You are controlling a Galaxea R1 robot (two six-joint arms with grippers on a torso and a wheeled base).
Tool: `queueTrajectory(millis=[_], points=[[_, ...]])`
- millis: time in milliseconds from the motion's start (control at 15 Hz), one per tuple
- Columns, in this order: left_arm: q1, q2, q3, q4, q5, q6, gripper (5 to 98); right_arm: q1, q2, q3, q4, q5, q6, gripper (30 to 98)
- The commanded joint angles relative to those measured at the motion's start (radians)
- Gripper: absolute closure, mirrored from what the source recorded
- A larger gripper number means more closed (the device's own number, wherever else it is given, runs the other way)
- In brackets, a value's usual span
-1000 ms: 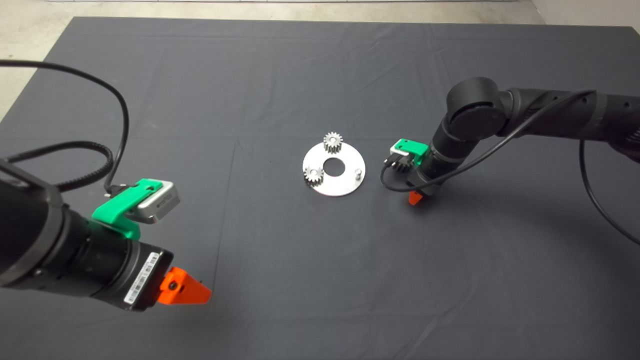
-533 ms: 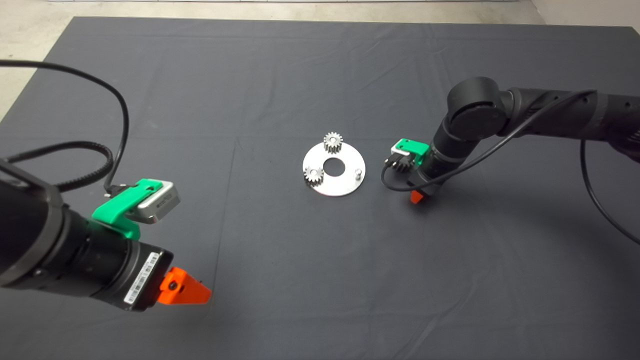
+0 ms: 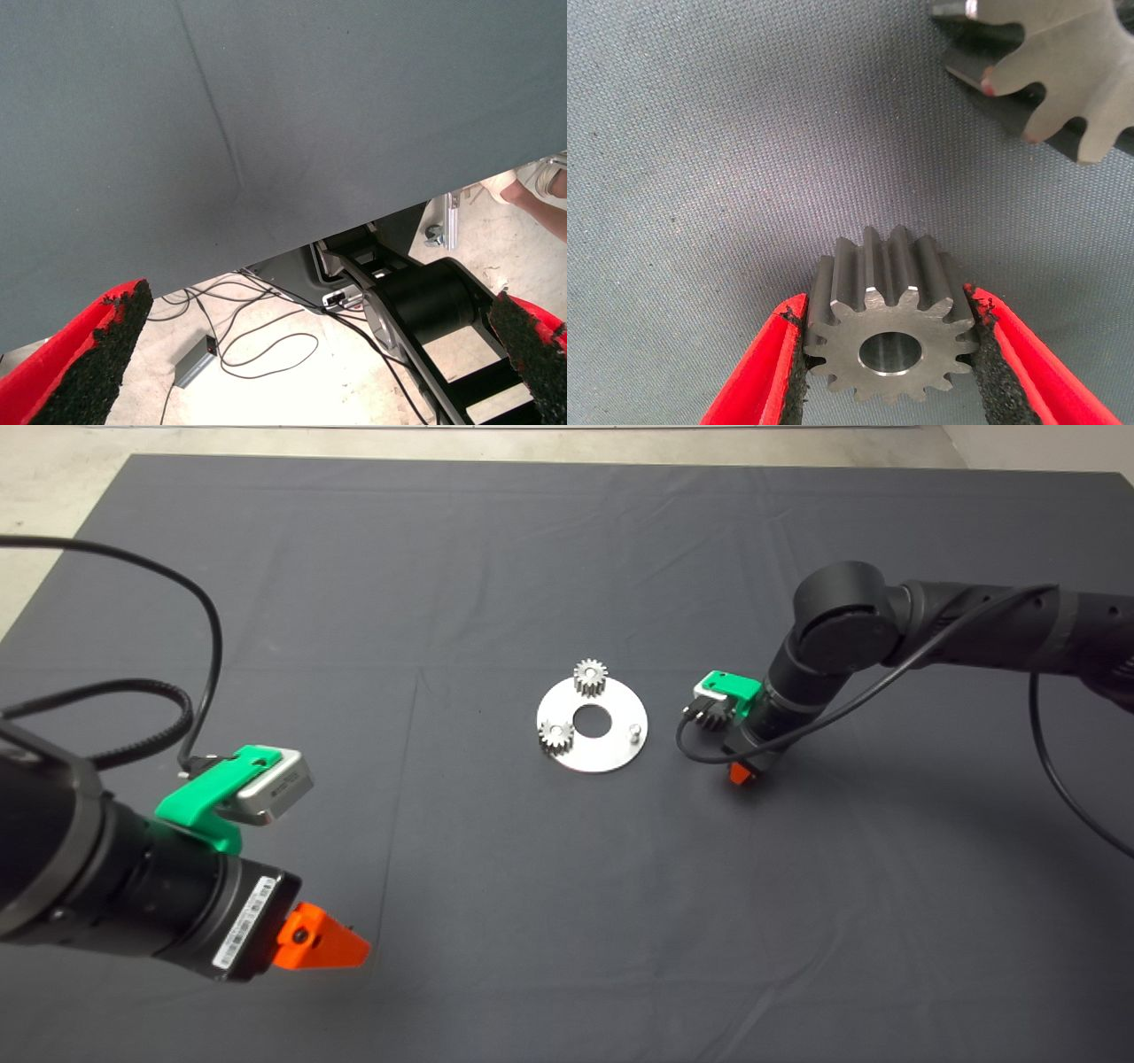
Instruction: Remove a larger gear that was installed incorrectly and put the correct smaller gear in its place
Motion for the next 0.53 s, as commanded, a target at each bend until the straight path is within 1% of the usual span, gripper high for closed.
queueTrajectory(millis=[0,400,467], points=[[-0.011,-0.001,0.015,-0.016,0.0,0.003,5.4,0.013,0.003,0.002,0.03,-0.115,0.006,85.4],[-0.011,-0.001,0.015,-0.016,-0.002,0.004,5.4,0.013,0.011,0.008,0.03,-0.114,0.009,86.5],[-0.011,-0.003,0.013,-0.016,0.0,0.003,5.4,0.014,0.012,0.01,0.032,-0.116,0.022,87.2]])
